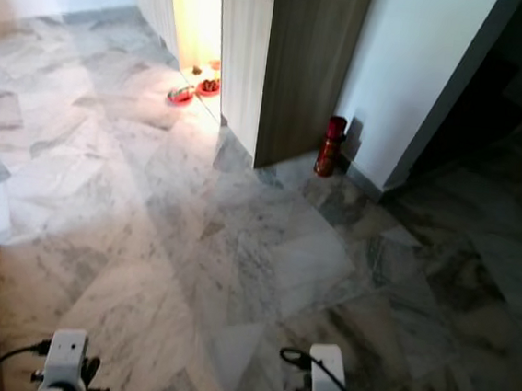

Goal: Move the pillow to the sofa from floor

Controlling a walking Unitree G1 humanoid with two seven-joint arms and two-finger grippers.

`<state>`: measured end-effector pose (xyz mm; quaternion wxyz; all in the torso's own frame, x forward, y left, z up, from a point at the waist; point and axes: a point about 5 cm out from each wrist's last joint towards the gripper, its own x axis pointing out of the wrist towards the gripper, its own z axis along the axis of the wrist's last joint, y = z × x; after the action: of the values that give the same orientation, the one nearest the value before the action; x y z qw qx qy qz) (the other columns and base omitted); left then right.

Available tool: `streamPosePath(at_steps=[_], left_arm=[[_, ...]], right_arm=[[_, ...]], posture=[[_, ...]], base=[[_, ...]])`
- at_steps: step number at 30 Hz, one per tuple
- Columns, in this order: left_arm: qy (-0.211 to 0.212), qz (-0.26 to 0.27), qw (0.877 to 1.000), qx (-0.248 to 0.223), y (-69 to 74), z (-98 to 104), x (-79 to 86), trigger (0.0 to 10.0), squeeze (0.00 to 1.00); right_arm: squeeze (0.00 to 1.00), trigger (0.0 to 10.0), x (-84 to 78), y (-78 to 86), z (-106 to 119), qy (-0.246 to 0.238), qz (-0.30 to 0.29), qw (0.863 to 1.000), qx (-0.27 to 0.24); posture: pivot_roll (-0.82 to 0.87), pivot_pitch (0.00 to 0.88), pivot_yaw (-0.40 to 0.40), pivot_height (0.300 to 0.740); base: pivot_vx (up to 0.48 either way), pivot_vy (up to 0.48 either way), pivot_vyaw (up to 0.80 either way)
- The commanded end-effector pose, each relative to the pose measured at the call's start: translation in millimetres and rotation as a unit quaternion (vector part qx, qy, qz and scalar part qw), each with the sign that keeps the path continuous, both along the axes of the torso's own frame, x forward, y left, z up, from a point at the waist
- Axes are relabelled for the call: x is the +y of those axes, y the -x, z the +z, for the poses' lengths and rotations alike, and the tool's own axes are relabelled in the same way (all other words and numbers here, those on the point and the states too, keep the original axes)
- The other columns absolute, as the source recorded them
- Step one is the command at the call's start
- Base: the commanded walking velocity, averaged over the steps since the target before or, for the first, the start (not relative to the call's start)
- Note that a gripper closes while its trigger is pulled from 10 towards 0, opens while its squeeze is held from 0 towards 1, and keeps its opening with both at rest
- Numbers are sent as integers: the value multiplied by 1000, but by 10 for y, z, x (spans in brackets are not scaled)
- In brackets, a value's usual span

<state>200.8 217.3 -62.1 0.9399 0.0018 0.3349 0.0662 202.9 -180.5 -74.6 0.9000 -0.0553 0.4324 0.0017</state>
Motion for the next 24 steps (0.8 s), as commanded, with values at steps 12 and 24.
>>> streamPosePath(at_steps=[12,24], left_arm=[[2,12,1000,11,50,-23,53,10000,0],[2,12,1000,11,50,-23,53,10000,0]], right_arm=[[0,10000,-36,41,-20,0,-5,1000,9],[0,10000,-36,41,-20,0,-5,1000,9]], posture=[[161,97,-30,723],[161,97,-30,723]], base=[[0,0,0],[0,0,0]])
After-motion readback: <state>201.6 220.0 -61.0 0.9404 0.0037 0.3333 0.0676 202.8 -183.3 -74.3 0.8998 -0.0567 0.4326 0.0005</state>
